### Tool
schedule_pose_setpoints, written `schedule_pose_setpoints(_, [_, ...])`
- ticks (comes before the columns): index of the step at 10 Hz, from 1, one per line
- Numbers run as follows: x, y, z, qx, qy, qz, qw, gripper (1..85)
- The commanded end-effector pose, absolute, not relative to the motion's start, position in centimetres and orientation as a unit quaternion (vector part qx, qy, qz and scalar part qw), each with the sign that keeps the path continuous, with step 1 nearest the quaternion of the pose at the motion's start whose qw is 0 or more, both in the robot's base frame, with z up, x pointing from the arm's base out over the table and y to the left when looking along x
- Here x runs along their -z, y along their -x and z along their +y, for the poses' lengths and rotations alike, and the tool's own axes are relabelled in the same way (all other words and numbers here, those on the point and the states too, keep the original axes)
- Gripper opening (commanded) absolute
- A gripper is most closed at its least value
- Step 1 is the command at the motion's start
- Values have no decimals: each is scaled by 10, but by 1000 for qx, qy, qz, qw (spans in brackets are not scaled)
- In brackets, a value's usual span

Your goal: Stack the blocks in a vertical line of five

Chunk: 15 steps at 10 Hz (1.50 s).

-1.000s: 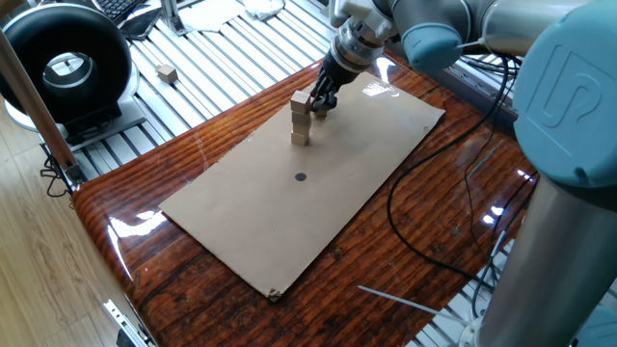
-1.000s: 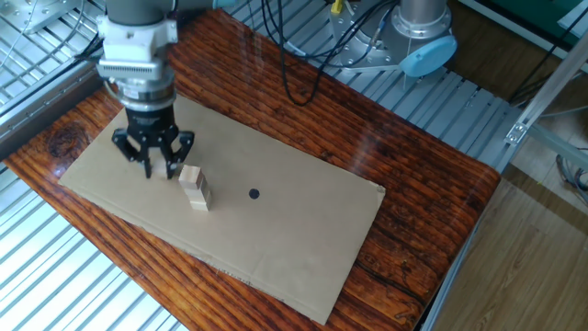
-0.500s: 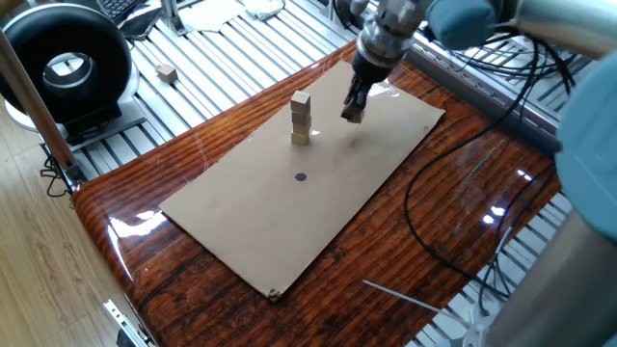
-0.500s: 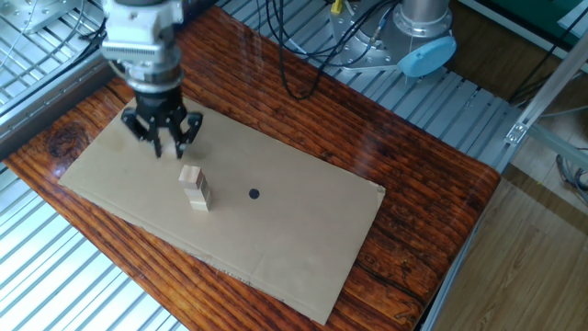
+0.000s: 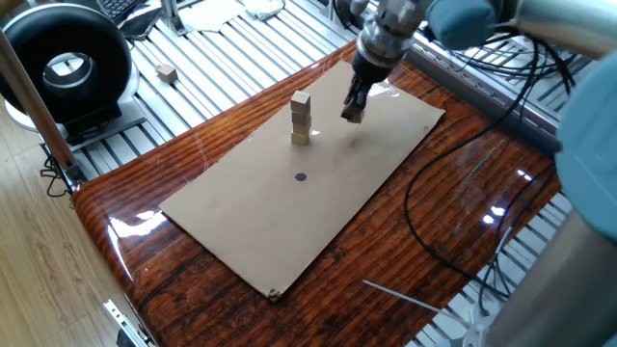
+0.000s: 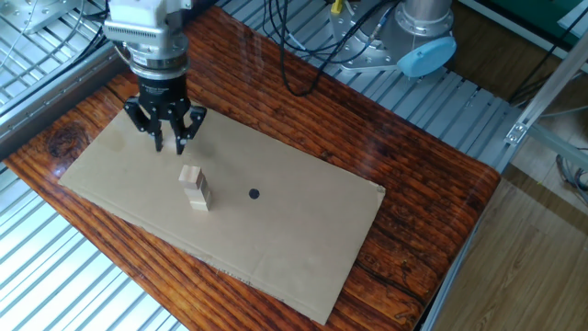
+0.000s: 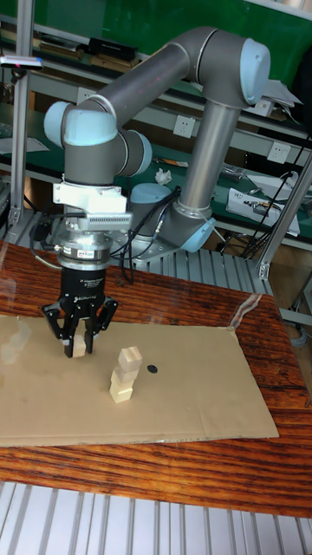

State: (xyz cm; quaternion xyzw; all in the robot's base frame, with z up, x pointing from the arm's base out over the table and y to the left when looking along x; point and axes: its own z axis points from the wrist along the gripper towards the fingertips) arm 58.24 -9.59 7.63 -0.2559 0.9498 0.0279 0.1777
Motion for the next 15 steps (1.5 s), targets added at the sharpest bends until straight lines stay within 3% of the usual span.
schedule_pose_setpoints(1, [-102, -578, -89, -42, 237, 955, 176, 160])
schedule_pose_setpoints(3, [-140, -564, -88, -42, 240, 958, 148, 153])
schedule_pose_setpoints(9, [-173, -581, -48, -44, 218, 967, 122, 153])
schedule_pose_setpoints(15, [-161, -605, -24, -42, 207, 970, 122, 143])
